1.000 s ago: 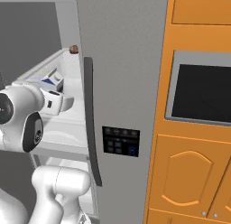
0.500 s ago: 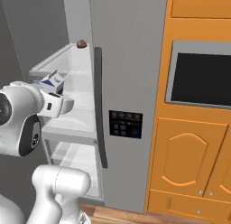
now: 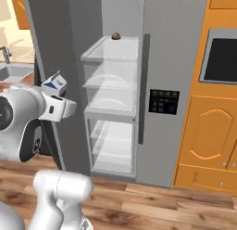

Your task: Take out the milk from the fridge and place it on the tray on the counter. Then take the sugar cube near the tray and place it in the tray.

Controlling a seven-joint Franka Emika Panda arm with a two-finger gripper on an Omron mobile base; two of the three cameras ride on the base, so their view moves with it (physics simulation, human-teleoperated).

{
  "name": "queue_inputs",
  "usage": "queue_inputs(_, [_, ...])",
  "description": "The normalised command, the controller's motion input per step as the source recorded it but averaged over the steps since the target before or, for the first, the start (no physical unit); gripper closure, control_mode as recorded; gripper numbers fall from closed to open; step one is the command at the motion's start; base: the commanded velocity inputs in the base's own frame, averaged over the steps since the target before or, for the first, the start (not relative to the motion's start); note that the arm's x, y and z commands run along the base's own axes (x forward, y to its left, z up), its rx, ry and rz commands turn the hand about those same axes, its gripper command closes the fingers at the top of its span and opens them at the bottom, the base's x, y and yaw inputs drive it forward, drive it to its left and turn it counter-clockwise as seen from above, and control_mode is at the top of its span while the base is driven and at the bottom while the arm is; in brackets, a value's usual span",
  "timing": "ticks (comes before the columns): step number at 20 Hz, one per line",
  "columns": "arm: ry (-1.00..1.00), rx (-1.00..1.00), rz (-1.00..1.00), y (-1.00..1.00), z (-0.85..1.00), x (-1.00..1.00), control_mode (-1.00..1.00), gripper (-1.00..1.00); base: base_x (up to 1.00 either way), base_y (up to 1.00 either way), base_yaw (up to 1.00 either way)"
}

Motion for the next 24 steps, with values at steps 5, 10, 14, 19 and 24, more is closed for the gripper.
queue_inputs(5, [0.00, 0.00, 0.00, 0.00, 0.00, 0.00, 1.00, 1.00, -0.13, 1.00, 0.09])
queue_inputs(10, [0.00, 0.00, 0.00, 0.00, 0.00, 0.00, 1.00, 1.00, 0.07, 1.00, 0.27])
queue_inputs(14, [0.00, 0.00, 0.00, 0.00, 0.00, 0.00, 1.00, 1.00, 0.71, 1.00, 0.14])
queue_inputs(19, [0.00, 0.00, 0.00, 0.00, 0.00, 0.00, 1.00, 1.00, 0.90, 0.86, -0.05])
queue_inputs(24, [0.00, 0.00, 0.00, 0.00, 0.00, 0.00, 1.00, 1.00, 0.99, 0.72, -0.19])
